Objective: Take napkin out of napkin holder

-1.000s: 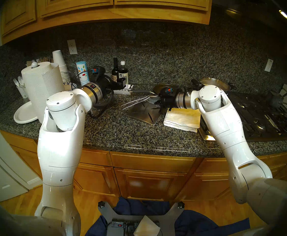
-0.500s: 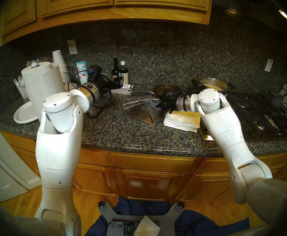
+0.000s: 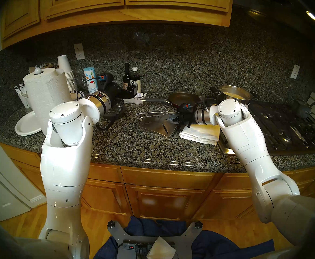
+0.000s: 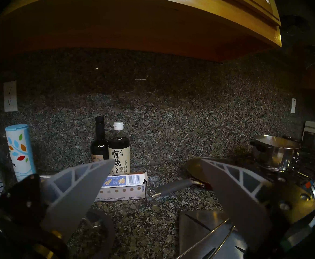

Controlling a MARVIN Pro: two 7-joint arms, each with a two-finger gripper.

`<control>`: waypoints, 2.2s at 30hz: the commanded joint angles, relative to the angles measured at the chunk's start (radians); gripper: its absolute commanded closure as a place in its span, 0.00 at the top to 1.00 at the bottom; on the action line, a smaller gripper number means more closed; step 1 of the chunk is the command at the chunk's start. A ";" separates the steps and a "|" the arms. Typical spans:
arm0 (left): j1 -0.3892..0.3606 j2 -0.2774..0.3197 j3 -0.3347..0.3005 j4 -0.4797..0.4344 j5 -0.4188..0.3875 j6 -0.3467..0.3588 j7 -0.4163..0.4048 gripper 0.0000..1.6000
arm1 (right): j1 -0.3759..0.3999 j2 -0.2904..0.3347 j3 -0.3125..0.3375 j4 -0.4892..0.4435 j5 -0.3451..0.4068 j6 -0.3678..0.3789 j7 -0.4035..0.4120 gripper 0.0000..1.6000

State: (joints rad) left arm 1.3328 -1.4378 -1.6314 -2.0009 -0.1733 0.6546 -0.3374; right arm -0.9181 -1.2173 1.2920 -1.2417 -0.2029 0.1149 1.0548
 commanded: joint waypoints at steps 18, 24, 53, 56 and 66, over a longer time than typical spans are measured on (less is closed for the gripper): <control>-0.041 -0.008 0.005 0.006 -0.005 -0.024 0.000 1.00 | 0.057 0.057 0.036 -0.081 -0.035 0.029 0.044 0.46; -0.040 -0.010 0.003 0.006 -0.005 -0.024 0.000 1.00 | 0.058 0.067 0.049 -0.090 -0.037 0.036 0.043 0.46; -0.071 -0.017 0.081 0.074 0.061 -0.057 0.047 1.00 | -0.020 0.079 0.251 -0.287 0.032 0.089 -0.059 0.47; -0.073 -0.017 0.084 0.078 0.068 -0.063 0.052 1.00 | -0.033 0.073 0.261 -0.303 0.034 0.096 -0.069 0.47; -0.066 -0.027 0.083 0.079 0.078 -0.082 0.071 1.00 | -0.050 0.064 0.283 -0.322 0.035 0.104 -0.096 0.72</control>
State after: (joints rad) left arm 1.3017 -1.4566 -1.5400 -1.8964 -0.0931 0.6089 -0.2721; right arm -0.9772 -1.1450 1.5470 -1.5195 -0.1727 0.2222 0.9906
